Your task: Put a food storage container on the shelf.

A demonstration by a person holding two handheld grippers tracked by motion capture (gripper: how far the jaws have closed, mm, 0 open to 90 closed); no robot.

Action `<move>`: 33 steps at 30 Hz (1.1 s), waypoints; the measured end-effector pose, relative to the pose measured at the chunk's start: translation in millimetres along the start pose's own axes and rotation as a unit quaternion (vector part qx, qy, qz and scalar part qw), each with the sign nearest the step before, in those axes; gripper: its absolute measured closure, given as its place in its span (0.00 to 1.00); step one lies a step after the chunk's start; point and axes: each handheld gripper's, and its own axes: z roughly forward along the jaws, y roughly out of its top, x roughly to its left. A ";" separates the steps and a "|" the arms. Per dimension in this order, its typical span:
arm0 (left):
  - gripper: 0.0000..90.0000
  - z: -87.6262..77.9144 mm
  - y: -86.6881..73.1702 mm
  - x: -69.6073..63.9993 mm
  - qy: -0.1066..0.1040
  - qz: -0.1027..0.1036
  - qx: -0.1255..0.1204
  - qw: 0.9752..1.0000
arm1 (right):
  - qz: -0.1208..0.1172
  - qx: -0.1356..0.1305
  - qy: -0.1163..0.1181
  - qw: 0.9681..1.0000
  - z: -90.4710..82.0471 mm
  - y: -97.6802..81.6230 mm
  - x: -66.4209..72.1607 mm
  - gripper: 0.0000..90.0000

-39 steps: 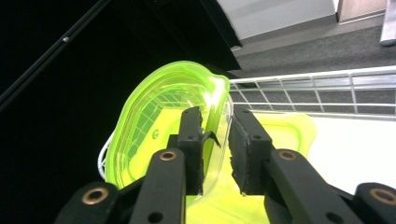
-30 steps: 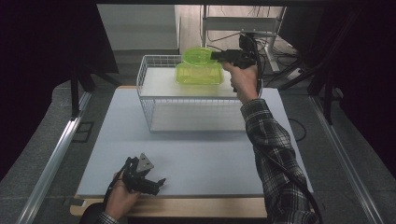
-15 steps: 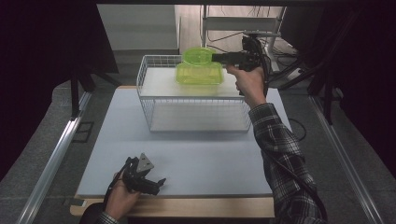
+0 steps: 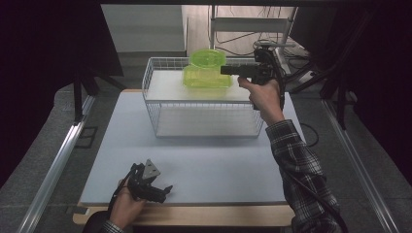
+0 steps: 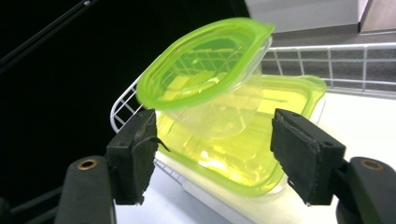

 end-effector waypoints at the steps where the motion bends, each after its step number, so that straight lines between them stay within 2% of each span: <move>1: 0.00 0.0 0.0 0.0 0.000 0.000 0.000 1.000 | -0.008 0.002 0.000 1.000 -1.3 -4.0 1.5 0.32; 19: 0.00 0.7 0.0 -0.6 0.000 0.001 0.001 1.000 | -0.055 0.020 0.008 0.998 -11.9 -43.0 9.7 0.22; 33: 0.00 0.6 -0.1 -0.8 -0.001 0.001 0.000 1.000 | -0.112 0.039 0.000 0.993 -16.0 -93.6 11.4 0.09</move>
